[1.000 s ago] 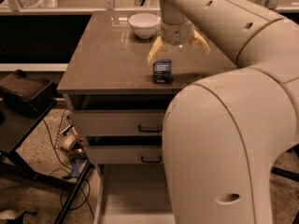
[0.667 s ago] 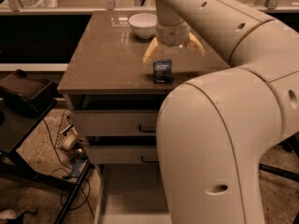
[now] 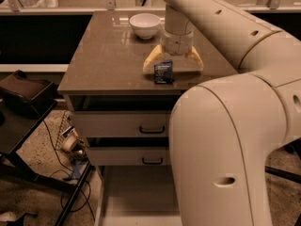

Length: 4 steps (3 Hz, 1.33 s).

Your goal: Place rxbar blueberry into white bowl

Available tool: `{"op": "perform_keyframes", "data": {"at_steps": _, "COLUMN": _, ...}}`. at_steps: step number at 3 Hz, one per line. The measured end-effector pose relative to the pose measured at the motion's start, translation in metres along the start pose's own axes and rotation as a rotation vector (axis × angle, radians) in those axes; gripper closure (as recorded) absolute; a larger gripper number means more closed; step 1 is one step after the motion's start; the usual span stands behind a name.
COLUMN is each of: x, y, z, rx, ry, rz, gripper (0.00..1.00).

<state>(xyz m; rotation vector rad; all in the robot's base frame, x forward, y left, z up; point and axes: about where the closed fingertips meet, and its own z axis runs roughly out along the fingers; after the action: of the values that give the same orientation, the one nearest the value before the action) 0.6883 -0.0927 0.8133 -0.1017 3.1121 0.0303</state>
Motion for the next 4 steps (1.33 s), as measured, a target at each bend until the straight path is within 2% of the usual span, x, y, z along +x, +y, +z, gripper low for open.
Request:
{"op": "perform_keyframes", "data": {"at_steps": 1, "x": 0.008, "y": 0.001, "z": 0.016, "rx": -0.11, "ry": 0.03, "rz": 0.006, "gripper": 0.16}}
{"op": "perform_keyframes", "data": {"at_steps": 3, "x": 0.009, "y": 0.002, "z": 0.006, "rx": -0.125, "ry": 0.033, "rz": 0.005, "gripper": 0.63}}
{"op": "perform_keyframes", "data": {"at_steps": 4, "x": 0.009, "y": 0.003, "z": -0.005, "rx": -0.125, "ry": 0.033, "rz": 0.005, "gripper": 0.94}}
